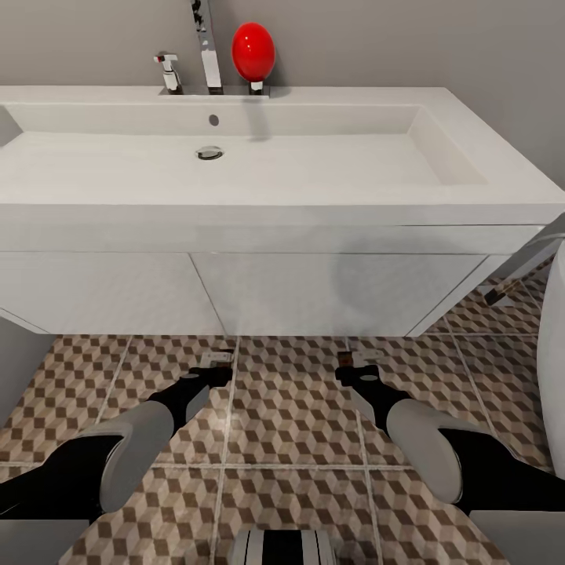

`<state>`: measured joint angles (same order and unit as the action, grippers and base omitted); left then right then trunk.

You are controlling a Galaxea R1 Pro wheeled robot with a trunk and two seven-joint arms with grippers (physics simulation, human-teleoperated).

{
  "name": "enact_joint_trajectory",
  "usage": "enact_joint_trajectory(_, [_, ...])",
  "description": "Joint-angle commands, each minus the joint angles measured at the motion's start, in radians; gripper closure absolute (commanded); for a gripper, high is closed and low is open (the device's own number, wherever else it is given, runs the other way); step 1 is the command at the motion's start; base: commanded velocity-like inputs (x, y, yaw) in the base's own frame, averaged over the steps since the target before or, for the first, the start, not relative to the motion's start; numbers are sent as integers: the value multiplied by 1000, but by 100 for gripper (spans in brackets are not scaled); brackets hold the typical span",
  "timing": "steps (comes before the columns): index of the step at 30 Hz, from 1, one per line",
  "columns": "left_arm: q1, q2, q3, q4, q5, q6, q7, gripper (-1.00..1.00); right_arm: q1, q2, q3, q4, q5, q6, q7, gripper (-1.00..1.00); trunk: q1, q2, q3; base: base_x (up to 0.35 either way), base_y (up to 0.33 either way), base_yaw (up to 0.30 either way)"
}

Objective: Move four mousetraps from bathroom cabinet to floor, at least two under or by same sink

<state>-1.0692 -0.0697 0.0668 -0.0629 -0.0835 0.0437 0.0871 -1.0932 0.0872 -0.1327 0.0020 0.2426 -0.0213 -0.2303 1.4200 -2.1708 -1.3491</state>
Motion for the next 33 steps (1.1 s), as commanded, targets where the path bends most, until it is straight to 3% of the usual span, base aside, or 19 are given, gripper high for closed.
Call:
enact_joint_trajectory(1, [0,-1,7,-2,-9,4,4,100,-1,0,-8,1,5,-3,-1,100,0,0,-1,0,0,0])
enact_joint_trajectory(14, [0,-6,8,1,-6,2,5,100,-1,0,-9,0,4,-2,-1,100,0,0,-1,0,0,0])
enact_joint_trajectory(24, [0,-6,7,6,-6,4,7,100,-1,0,-10,-1,4,-5,-1,100,38,-70,-32,0,0,0])
enact_joint_trajectory(29, [0,-5,7,6,-7,3,7,100,-1,0,-10,-5,3,-5,-1,100,38,-70,-32,0,0,0])
enact_joint_trajectory(33, [0,-4,7,6,-7,3,7,100,-1,0,-11,-8,0,-6,0,100,54,-98,-44,0,0,0])
